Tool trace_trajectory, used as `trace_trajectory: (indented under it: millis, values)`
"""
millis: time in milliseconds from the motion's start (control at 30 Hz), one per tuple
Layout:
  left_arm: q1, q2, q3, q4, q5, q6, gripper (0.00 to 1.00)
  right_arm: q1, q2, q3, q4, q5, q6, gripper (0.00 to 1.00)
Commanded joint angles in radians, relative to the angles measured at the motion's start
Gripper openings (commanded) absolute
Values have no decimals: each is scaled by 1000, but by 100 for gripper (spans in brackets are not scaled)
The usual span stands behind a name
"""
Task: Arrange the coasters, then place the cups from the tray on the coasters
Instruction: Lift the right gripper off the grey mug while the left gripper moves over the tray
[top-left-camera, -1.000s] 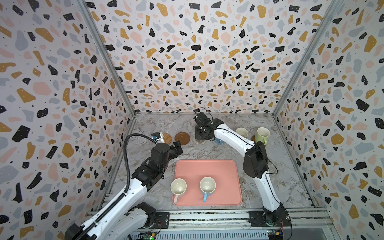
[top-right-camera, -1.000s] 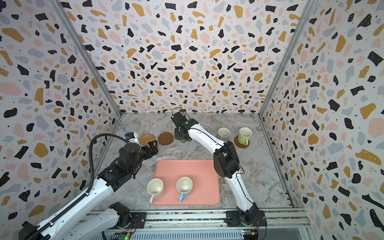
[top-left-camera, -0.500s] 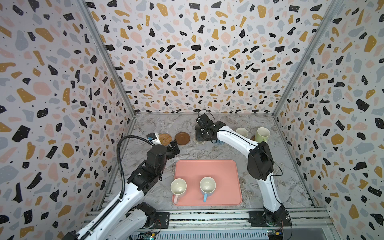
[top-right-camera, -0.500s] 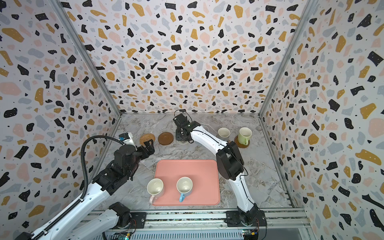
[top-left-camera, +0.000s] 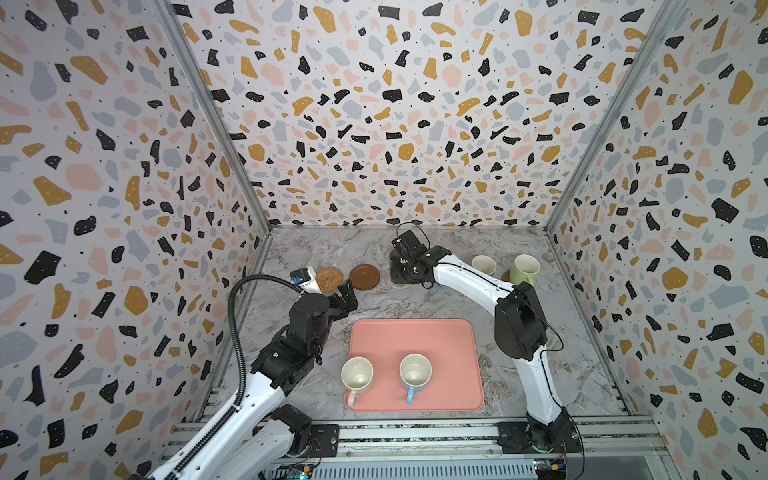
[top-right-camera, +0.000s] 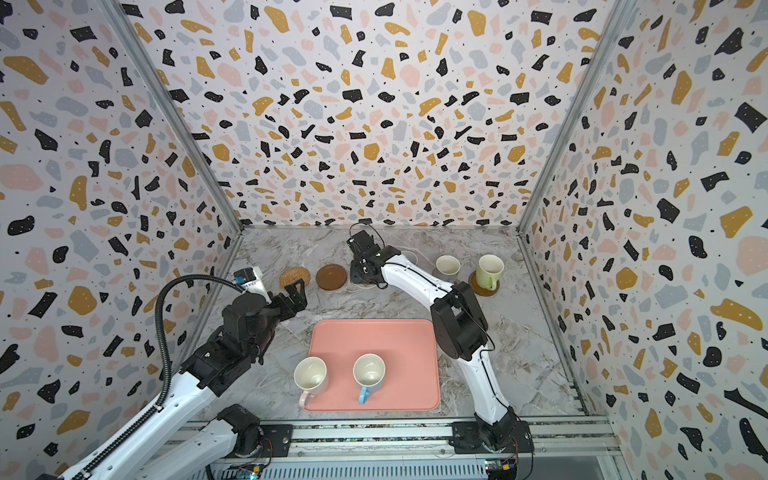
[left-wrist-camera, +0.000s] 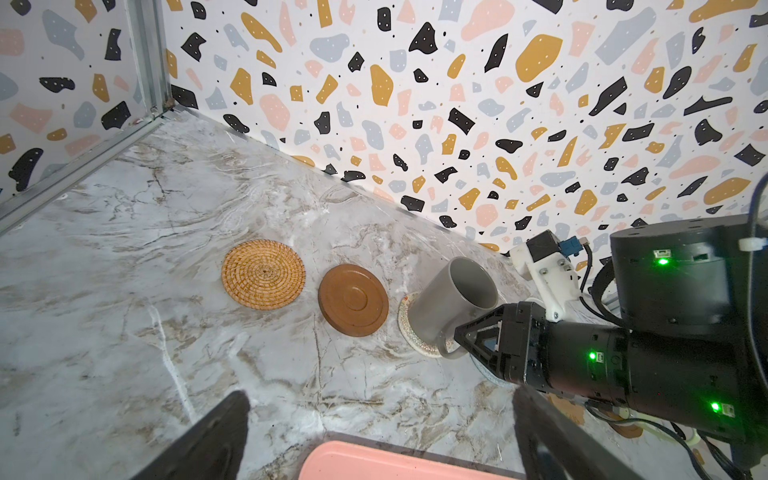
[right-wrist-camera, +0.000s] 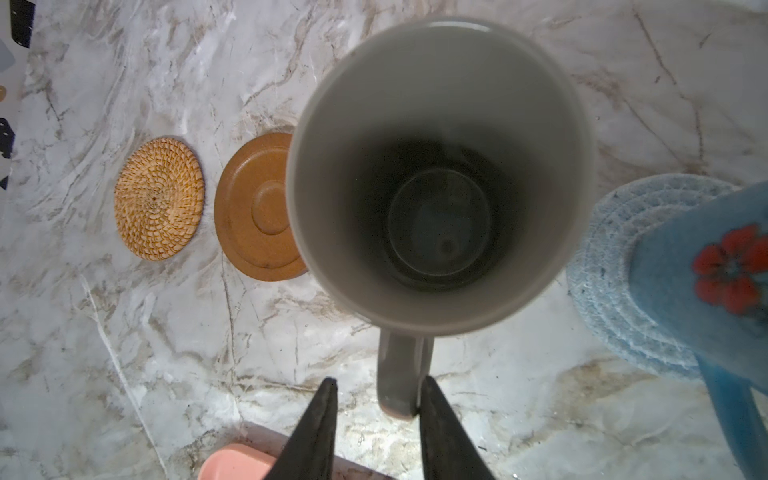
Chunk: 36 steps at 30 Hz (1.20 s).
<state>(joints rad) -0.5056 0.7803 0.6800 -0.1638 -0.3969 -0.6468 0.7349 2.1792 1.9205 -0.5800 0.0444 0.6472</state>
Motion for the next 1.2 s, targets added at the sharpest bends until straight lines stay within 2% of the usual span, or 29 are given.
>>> trace_trajectory:
  millis: [0,300,567,767,967,1167]
  values:
    - [4,-6,-3,23,8,15,99,-2,-53,6,9,-13,8,35]
    - [4,-12,1,9,10,11,99,-4,-64,6,-13,14,5,35]
    - [4,-1,27,-36,20,16,100,-8,-134,-6,-32,51,-21,36]
    - [4,56,119,-106,40,68,99,-12,-216,-16,-77,100,-50,37]
    - [1,161,236,-189,97,153,100,-33,-354,-159,-39,111,-48,37]
    - [-42,249,364,-281,89,238,100,-84,-529,-373,23,103,-31,38]
